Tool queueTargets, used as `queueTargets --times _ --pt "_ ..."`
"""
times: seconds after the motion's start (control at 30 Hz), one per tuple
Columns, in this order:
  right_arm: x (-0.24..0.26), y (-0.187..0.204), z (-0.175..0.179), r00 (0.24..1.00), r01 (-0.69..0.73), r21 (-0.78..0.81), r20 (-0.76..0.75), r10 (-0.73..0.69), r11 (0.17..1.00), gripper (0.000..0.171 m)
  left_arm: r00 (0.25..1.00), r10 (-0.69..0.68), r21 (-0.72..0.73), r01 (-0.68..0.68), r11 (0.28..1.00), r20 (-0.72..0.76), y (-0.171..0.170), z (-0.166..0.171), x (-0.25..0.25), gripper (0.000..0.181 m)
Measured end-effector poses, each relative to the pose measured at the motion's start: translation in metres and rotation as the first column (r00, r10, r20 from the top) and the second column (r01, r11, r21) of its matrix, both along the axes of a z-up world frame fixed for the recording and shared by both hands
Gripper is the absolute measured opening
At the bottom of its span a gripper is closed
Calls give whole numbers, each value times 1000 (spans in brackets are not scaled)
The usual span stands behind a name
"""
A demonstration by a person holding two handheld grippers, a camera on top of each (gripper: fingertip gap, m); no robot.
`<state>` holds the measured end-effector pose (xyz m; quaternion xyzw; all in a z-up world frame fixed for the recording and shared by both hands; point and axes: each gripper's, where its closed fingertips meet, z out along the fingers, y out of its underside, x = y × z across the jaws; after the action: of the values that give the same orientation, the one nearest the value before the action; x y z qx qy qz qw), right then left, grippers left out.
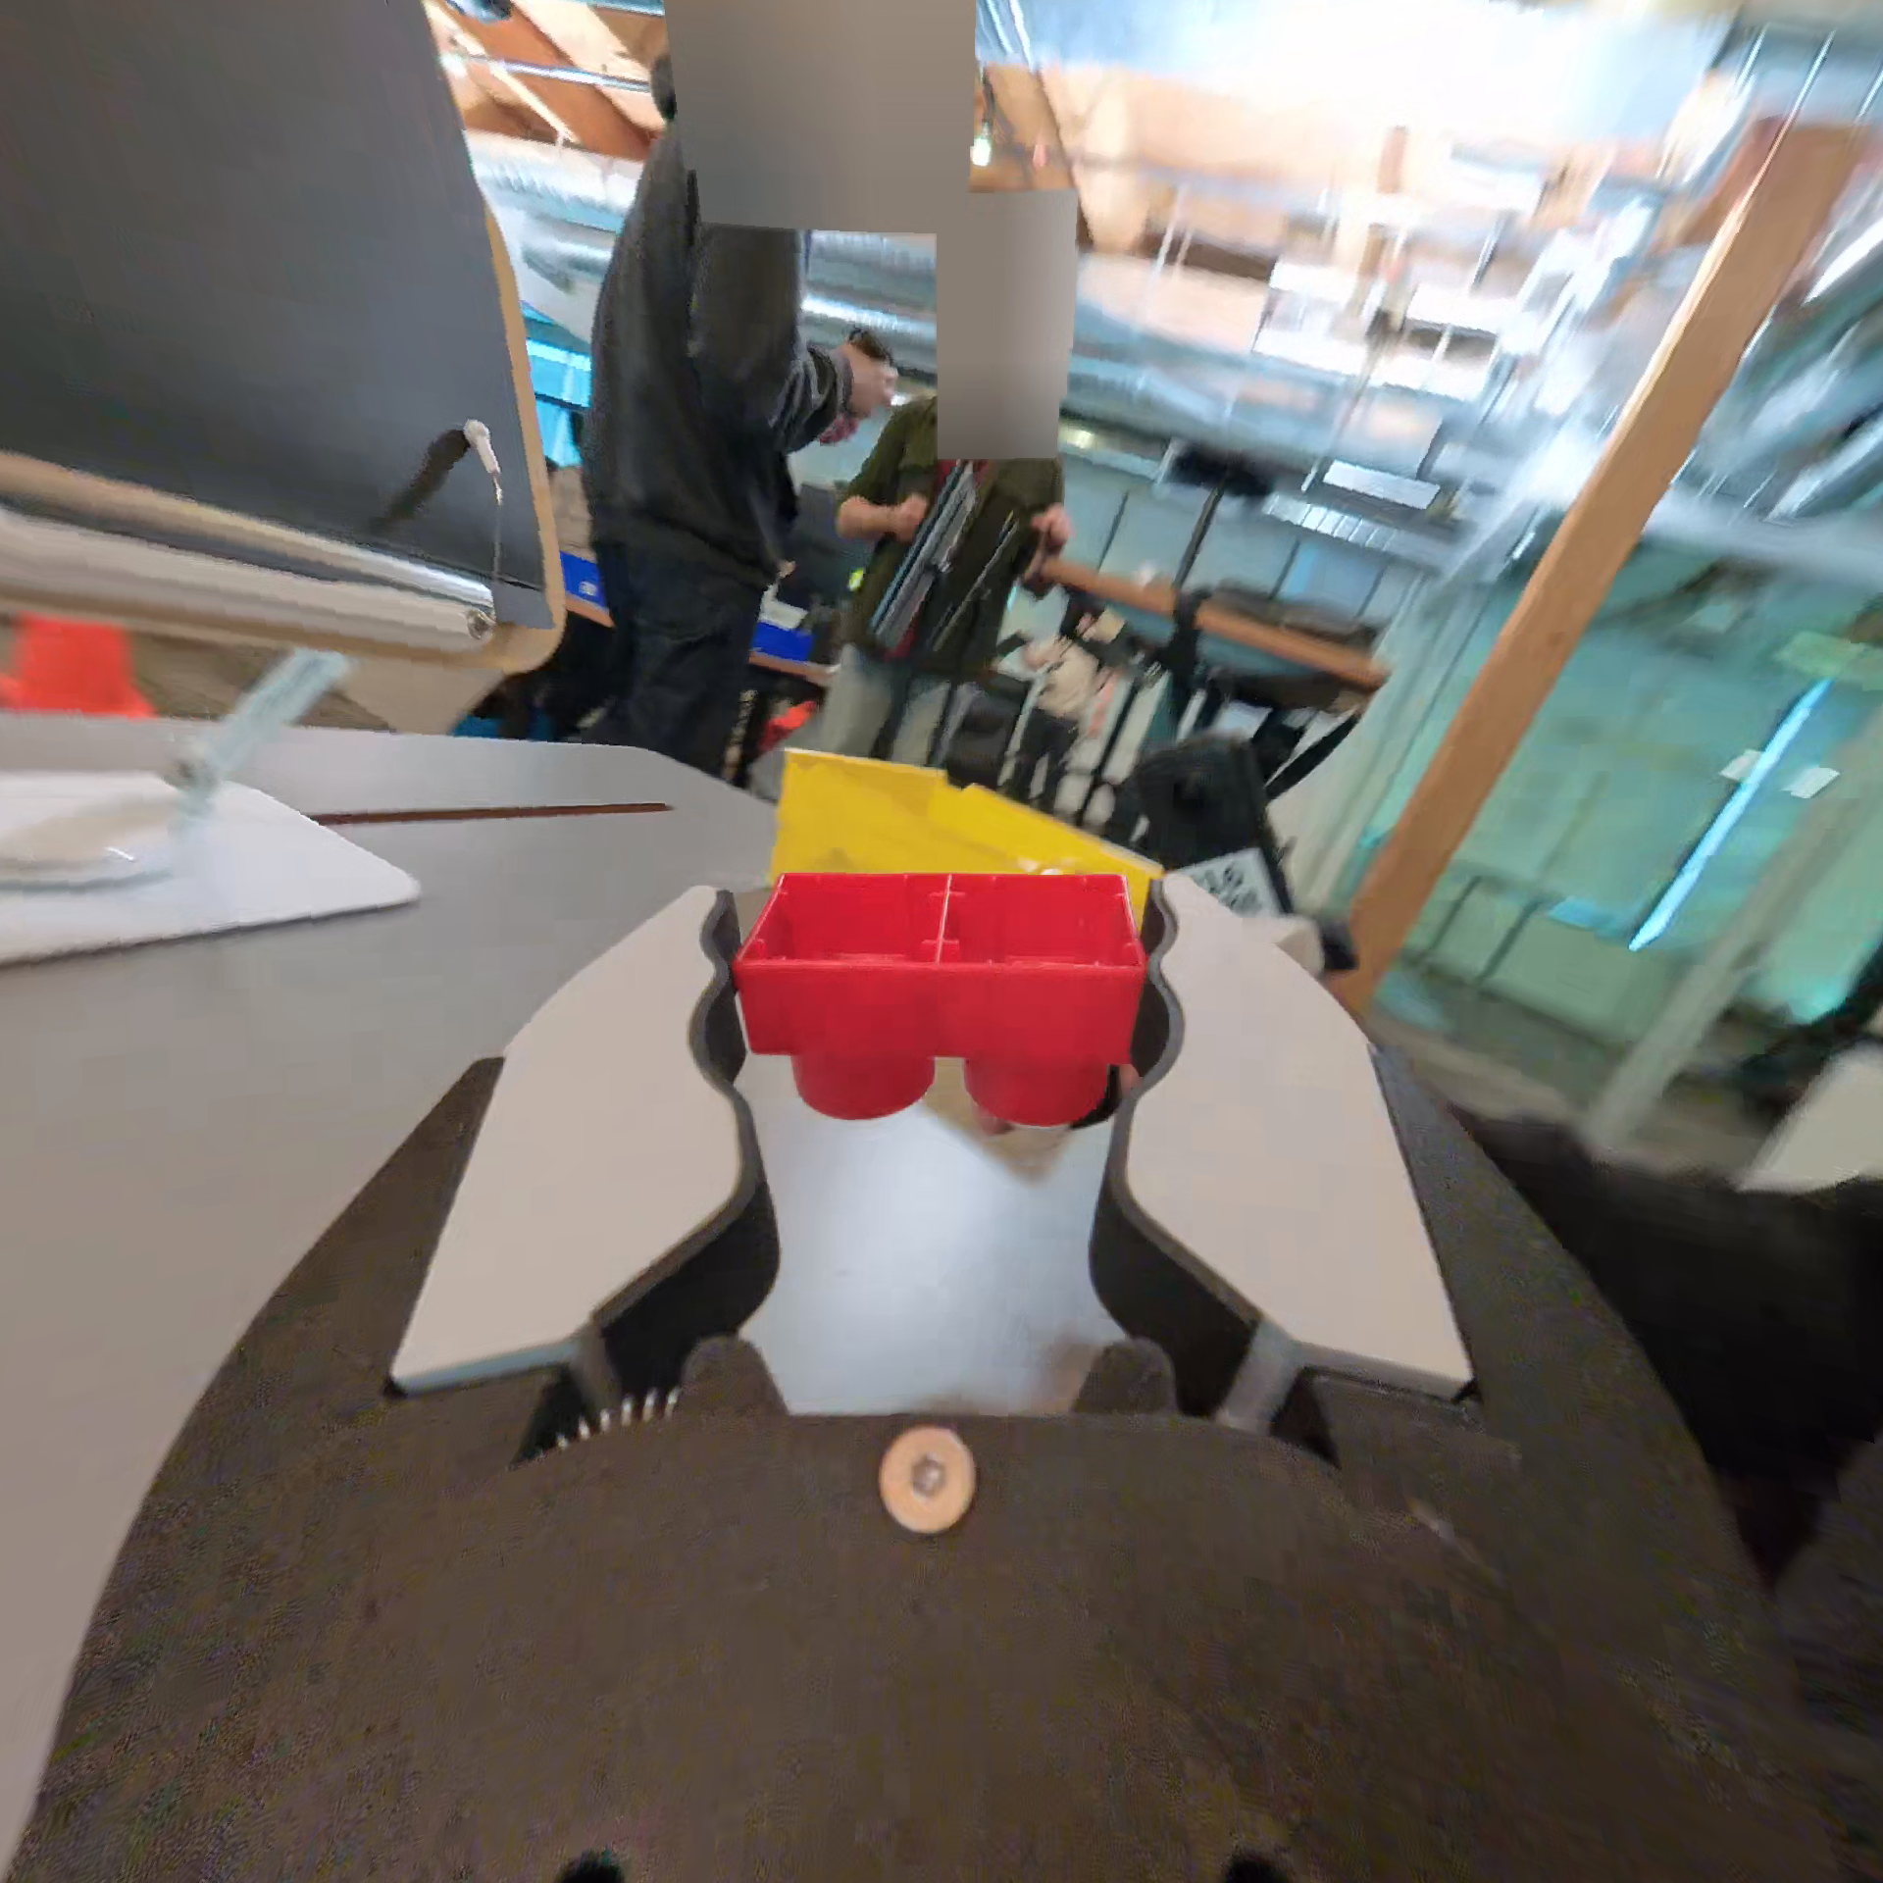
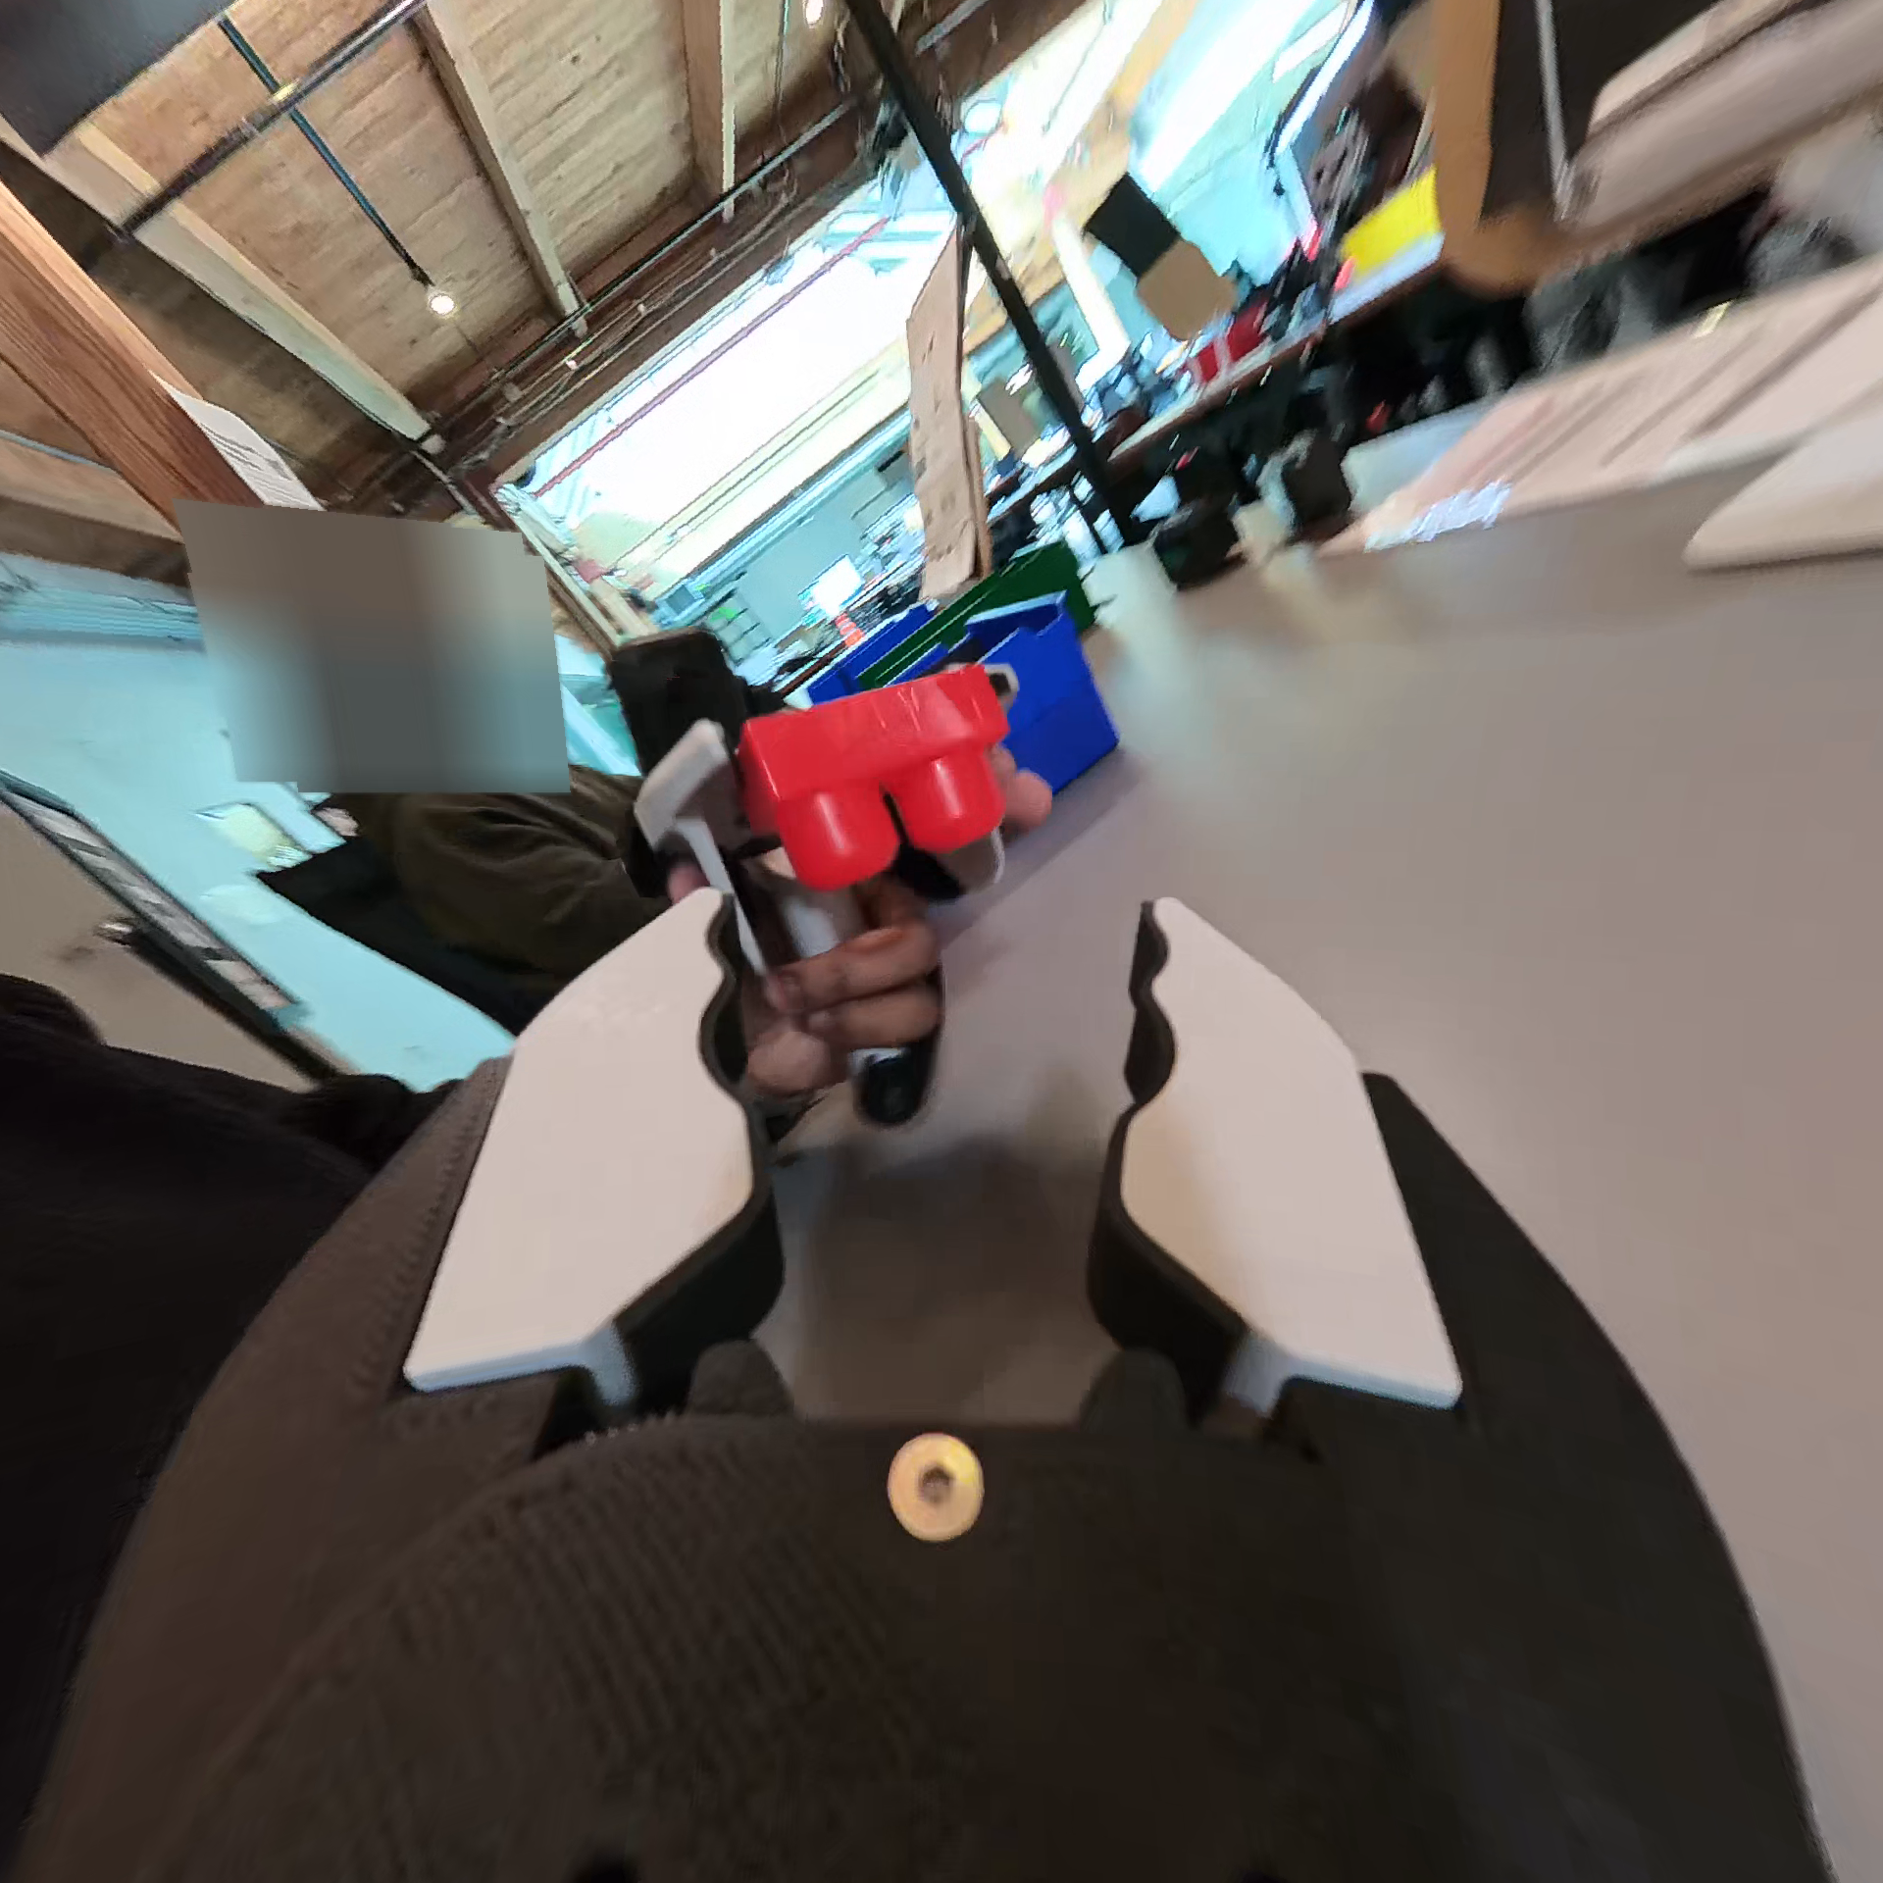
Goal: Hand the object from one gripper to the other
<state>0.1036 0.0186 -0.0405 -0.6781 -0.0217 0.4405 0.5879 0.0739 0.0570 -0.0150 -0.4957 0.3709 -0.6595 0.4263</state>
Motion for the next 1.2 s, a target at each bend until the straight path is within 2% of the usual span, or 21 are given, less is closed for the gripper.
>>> queueTargets --times 0.1,0.27,0.37,0.53,0.6,0.7,0.9,1.07,1.2 --pt "3 1 4 993 61 69 95 -68 996 76 991 -85 -219 105 970 100 8 8 -7 76" --pt "0 1 7 932 133 191 309 -188 973 71 949 -180 -469 286 835 258 17 14 -14 76" --pt "-4 -2 12 856 156 296 436 -279 942 57 934 -207 -521 337 784 292 12 14 -12 76" --pt "-18 -10 24 662 112 496 609 -437 861 45 942 -202 -516 317 795 267 -2 9 -2 76" --pt "-26 -10 22 587 88 531 656 -475 843 44 943 -188 -529 311 789 275 -5 8 0 76" --pt "-37 -7 13 515 58 530 710 -480 846 43 939 -194 -559 326 763 284 -11 6 3 76" --pt "-39 -7 15 484 60 560 708 -514 826 35 940 -236 -556 336 760 245 -30 0 13 76" --pt "-38 -9 18 470 53 574 707 -528 817 29 928 -259 -606 371 704 267 -33 -2 14 76" --pt "-38 -7 17 486 61 545 715 -502 836 29 927 -269 -612 374 697 260 -32 -4 14 76"
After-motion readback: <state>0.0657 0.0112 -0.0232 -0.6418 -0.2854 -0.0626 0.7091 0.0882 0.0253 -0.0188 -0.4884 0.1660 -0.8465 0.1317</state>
